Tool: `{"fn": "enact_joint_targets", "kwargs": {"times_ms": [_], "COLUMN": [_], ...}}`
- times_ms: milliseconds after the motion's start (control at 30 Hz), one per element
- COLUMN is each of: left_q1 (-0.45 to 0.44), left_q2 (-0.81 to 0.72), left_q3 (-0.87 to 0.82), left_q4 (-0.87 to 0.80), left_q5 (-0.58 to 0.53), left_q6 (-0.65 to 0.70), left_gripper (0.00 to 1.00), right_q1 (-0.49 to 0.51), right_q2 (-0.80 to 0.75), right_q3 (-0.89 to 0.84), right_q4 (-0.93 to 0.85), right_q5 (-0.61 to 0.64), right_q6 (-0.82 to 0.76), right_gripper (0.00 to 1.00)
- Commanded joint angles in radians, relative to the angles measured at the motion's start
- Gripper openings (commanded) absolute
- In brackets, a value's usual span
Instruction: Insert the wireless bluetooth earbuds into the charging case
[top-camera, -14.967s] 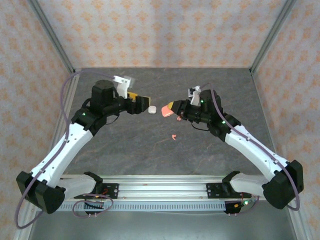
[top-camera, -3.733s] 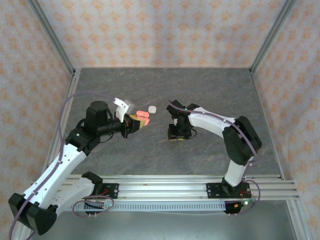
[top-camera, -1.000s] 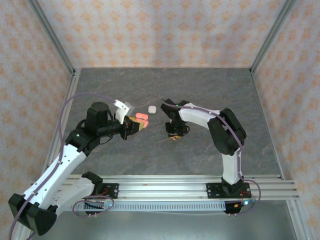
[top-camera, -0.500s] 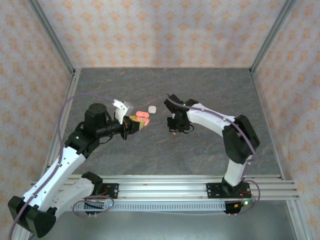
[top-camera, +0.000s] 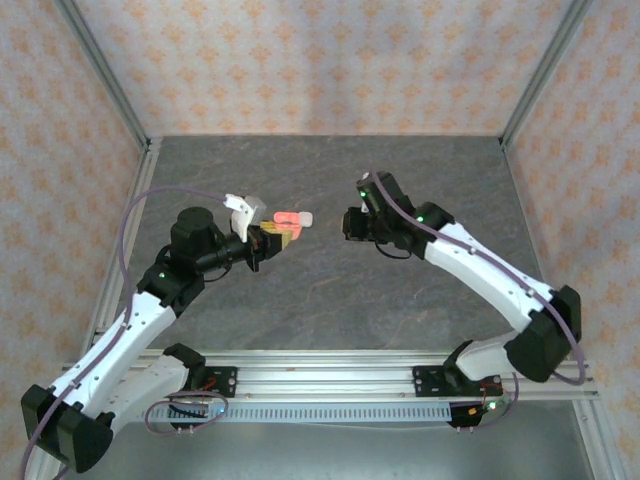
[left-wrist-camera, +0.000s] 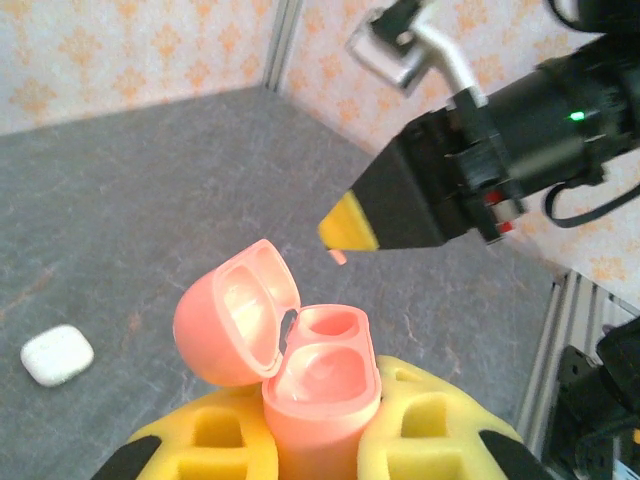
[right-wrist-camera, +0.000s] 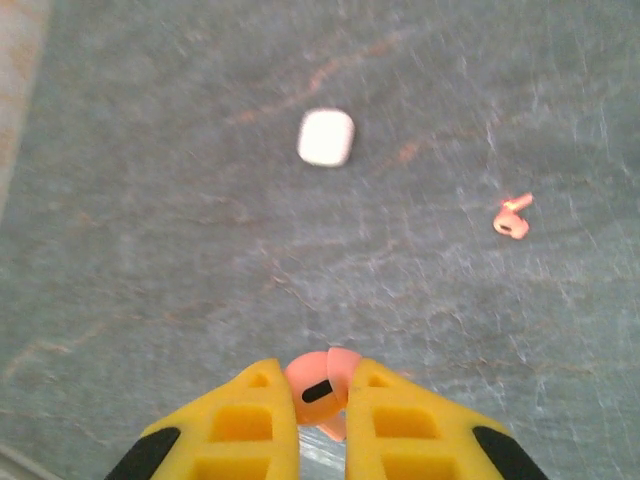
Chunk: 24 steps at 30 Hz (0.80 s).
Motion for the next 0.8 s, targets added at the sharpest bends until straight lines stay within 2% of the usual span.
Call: {"fn": "enact_joint_targets", "kwargs": {"times_ms": [0,500,767], "left_q1": [-0.02,-0.169,-0.203], "left_q2": [0.005,0.126,0.173], "left_q3": [-0.01,0.035,0.057], "left_q4": [0.152,0.36,0.465], "left_q5": [-0.064,-0.203,-0.252], "left_q6": [-0.017,0.038,0.068], "left_gripper": [0.0,0.0,0.0], "right_q1": [0.013,0.032,0.052], "right_q2": [-0.071,-0.282,-0.297], "right_q3": [-0.011,-0.07,-0.093], "right_q4": [0.07,0.407,0.548], "right_q5": [0.043,-0.034,-0.065], "right_q6": [0.025,0.091,0.174], "right_gripper": [0.11,0.1,0.11]}}
